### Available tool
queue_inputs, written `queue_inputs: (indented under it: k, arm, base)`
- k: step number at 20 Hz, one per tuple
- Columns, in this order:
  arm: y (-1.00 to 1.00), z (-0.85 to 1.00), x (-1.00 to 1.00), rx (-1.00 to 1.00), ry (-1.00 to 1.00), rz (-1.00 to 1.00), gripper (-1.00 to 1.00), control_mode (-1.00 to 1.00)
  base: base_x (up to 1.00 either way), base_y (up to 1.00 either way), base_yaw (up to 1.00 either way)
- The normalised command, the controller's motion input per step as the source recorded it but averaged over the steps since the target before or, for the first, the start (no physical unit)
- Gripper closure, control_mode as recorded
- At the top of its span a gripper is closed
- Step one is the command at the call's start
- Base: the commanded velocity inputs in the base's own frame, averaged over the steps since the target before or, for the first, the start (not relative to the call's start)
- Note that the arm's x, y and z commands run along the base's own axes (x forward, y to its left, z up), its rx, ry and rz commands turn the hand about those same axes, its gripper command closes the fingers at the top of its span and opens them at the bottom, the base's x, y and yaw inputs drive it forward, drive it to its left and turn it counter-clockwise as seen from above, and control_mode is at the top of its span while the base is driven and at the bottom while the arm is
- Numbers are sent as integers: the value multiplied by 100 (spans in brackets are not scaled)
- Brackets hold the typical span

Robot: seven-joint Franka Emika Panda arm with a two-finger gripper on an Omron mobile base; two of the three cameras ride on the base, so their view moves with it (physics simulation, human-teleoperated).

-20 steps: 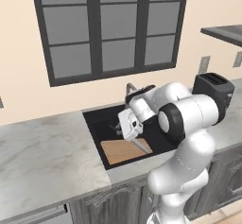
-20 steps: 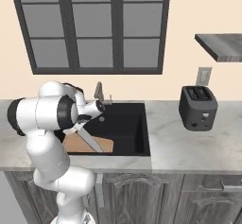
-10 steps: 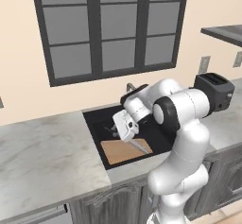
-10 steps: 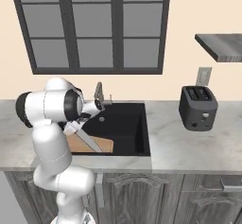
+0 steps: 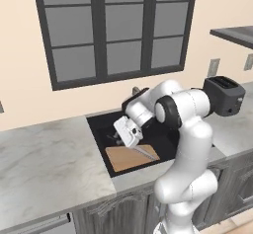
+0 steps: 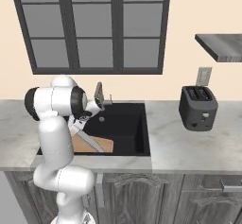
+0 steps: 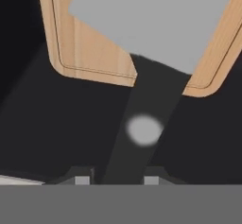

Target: Move the cutting board and knife to the sink. Then move spray from the cabinet to the counter.

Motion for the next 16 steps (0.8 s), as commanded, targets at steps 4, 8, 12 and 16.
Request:
queue_inputs:
  k: [4, 8, 12, 16]
  arm:
    - [0, -66, 0, 0, 0, 6, 100, -100]
    - [0, -71, 0, 0, 2, 0, 100, -100]
    - [-18, -33, 10, 0, 5, 0, 100, -100]
    - [-41, -41, 14, 0, 8, 0, 100, -100]
  base:
    - [0, 0, 0]
    - [0, 0, 0]
    - [0, 0, 0]
    - [0, 0, 0]
